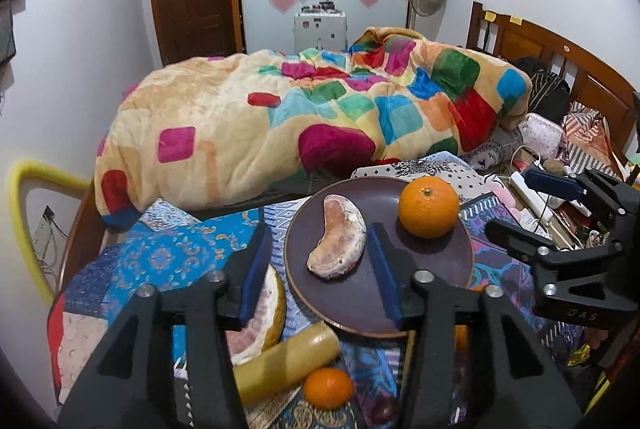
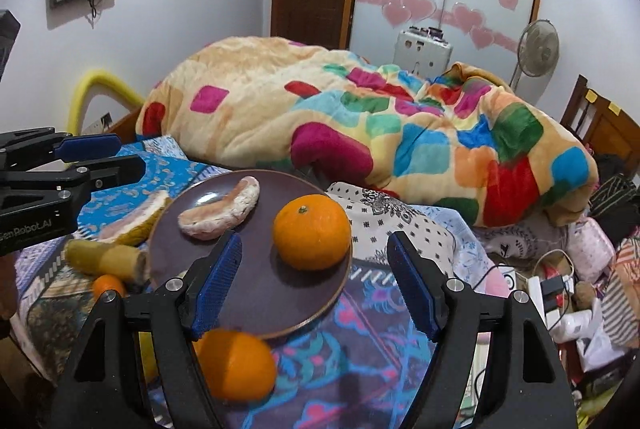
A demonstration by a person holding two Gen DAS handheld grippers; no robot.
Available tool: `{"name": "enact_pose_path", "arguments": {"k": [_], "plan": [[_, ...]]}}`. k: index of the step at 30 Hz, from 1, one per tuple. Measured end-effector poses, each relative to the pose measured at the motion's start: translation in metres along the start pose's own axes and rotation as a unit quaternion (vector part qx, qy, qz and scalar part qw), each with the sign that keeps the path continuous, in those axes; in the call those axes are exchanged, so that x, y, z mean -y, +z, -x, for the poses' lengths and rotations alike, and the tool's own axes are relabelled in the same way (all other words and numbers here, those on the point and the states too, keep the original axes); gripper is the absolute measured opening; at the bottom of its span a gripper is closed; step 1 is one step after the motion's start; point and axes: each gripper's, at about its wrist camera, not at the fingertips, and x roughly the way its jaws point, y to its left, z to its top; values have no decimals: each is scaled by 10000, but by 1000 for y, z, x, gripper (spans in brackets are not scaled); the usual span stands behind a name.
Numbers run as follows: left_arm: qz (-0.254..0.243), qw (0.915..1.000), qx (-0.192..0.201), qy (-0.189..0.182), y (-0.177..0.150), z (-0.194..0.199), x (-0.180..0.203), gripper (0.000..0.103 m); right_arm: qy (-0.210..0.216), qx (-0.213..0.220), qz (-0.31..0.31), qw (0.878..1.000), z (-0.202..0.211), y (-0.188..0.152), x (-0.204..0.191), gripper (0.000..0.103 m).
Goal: Organize fruits
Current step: 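Carry both fruits onto the purple plate and open both tools, then withdraw both tools from the plate toward the remaining fruits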
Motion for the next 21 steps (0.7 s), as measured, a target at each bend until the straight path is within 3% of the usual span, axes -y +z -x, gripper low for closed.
{"name": "enact_pose_path", "arguments": {"k": [4,8,12,21], "plan": [[59,9999,29,-93,-10,16,1,60,-13,146,11,9999,20,-9,-4,72],[71,10000,46,-52,-20,26,3,78,91,234,-12,9997,35,-21,-7,74],[-19,9999,131,-33,-34,33,9,87,148,258,-51,9995,40,-34,-10,74],[-55,9999,-41,-100,-56,19,12,92,277,3,-19,9996,22,-68,-23,75]]}}
